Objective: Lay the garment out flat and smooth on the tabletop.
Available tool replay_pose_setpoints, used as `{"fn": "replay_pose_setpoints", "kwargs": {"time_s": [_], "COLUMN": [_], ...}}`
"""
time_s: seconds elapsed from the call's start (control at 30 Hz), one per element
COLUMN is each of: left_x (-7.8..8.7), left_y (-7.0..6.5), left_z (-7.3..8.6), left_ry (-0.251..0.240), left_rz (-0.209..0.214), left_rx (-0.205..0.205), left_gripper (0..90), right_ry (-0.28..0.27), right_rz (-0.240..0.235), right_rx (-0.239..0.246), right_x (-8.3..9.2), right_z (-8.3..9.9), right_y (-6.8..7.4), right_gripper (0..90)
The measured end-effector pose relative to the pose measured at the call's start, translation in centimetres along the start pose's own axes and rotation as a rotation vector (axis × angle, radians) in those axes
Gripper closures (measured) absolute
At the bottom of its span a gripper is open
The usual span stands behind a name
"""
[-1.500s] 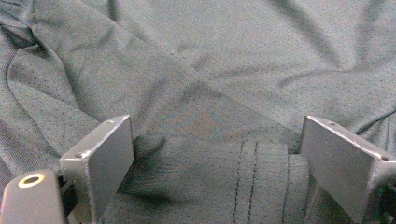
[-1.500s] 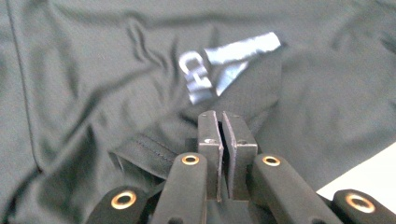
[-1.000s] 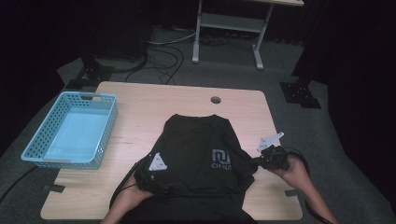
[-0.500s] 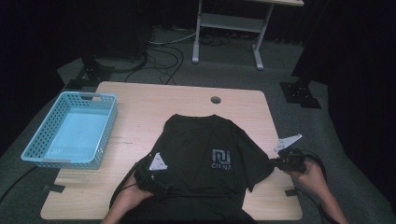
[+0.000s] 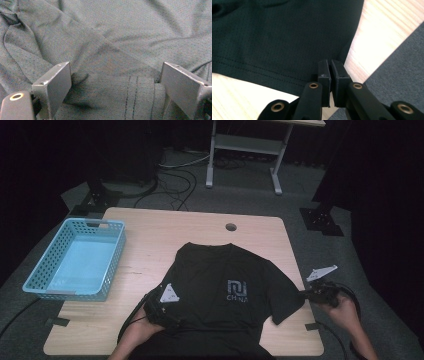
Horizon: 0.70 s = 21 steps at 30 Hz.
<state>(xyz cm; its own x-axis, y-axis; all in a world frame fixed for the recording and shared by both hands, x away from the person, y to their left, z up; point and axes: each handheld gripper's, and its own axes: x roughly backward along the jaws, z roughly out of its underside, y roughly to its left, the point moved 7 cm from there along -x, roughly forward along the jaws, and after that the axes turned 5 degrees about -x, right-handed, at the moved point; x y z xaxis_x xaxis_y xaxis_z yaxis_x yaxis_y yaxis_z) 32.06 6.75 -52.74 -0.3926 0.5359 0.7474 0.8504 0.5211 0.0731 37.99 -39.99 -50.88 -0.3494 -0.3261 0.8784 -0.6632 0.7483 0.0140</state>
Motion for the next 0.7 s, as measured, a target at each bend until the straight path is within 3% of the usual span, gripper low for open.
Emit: {"fn": "replay_pose_setpoints", "kwargs": {"time_s": [0.03,0.2,0.43,0.47,0.53,0.57,0.7], "left_x": [0.0,0.0,0.0,0.0,0.0,0.0,0.0], "left_y": [0.0,0.0,0.0,0.0,0.0,0.0,0.0], "left_z": [0.0,0.0,0.0,0.0,0.0,0.0,0.0], "left_ry": [0.0,-0.001,-0.003,-0.003,-0.003,-0.003,-0.003], "left_rz": [0.0,0.0,0.002,0.002,0.002,0.003,0.004], "left_rx": [0.0,0.0,0.0,0.0,0.0,0.0,-0.003], "left_gripper": [9.9,9.8,9.8,9.8,9.8,9.8,9.8], "right_ry": [-0.006,-0.046,-0.079,-0.078,-0.073,-0.057,-0.035], "right_rz": [0.0,0.014,-0.018,-0.051,-0.065,-0.088,-0.118], "right_rx": [-0.006,-0.011,0.015,0.038,0.05,0.068,0.094], "right_x": [0.1,1.1,1.8,1.4,1.1,0.5,-0.6], "right_z": [0.0,-0.6,-1.5,-1.7,-1.8,-1.8,-1.8], "right_y": [0.0,0.4,2.3,3.5,4.0,5.0,6.3], "right_gripper": [76.8,65.6,65.1,64.8,64.3,63.9,63.2]}}
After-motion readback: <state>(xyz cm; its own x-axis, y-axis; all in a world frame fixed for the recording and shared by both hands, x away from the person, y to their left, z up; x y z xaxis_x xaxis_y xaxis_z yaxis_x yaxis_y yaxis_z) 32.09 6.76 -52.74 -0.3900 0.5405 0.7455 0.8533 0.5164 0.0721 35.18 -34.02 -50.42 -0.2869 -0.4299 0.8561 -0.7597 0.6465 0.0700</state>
